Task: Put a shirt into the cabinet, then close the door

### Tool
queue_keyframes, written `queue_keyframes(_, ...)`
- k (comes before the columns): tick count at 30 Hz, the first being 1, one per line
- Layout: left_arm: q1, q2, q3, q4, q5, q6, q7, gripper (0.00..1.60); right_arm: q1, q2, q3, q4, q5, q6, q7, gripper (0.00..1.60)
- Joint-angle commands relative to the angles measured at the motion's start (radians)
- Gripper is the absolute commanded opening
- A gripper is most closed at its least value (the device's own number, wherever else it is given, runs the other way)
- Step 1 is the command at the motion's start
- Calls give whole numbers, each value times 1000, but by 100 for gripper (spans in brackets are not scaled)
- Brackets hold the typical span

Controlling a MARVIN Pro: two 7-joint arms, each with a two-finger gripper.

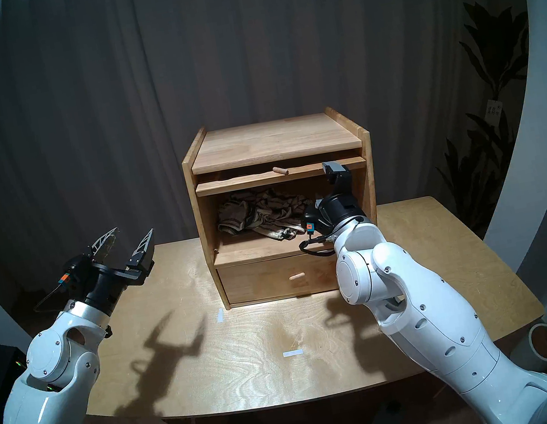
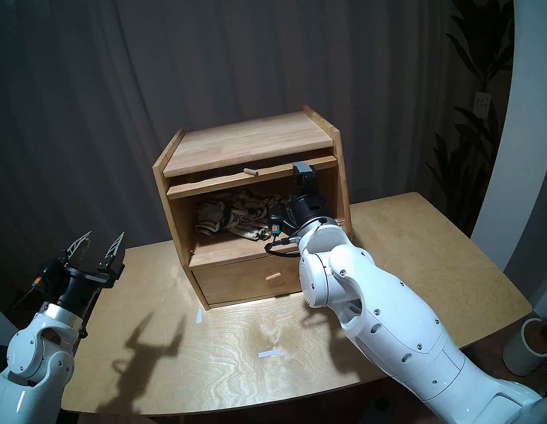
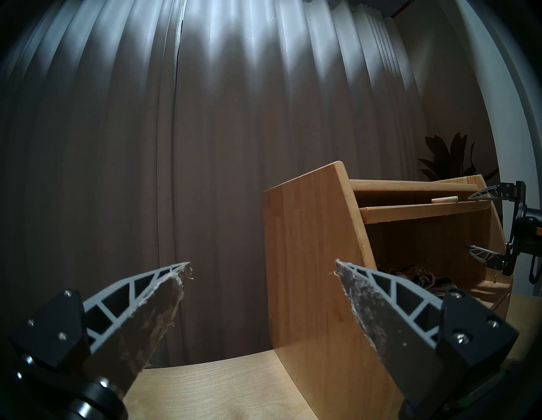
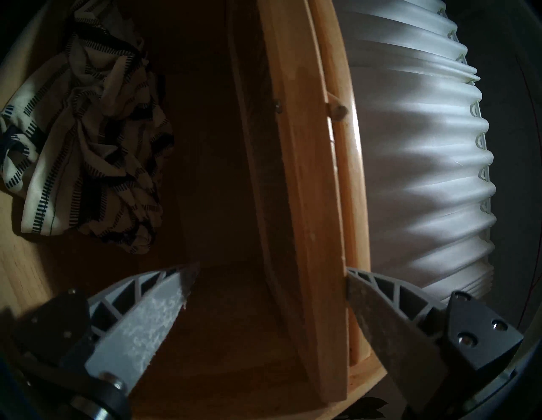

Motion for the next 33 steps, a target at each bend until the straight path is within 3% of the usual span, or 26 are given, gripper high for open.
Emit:
queue_keyframes(1, -8, -1, -13, -10, 1, -9, 4, 160, 80, -18, -15, 12, -11, -32, -9, 160)
queue_keyframes(11, -8, -1, -13, -10, 1, -9, 4, 160, 113, -25, -25, 47, -23, -33, 3, 160)
queue_keyframes(20, -8, -1, -13, -10, 1, -9, 5, 160, 168, -22, -21, 136, -53, -37, 11, 160)
queue_keyframes(31, -7, -1, -13, -10, 1, -9, 5, 160, 158, -48, -49, 134, -60, -31, 11, 160)
queue_keyframes(32, -7, -1, -13, -10, 1, -9, 5, 160, 150, -44, -49, 128, -57, -30, 10, 142)
queue_keyframes(33, -7, -1, -13, -10, 1, -9, 5, 160, 144, -44, -49, 123, -55, -29, 6, 73)
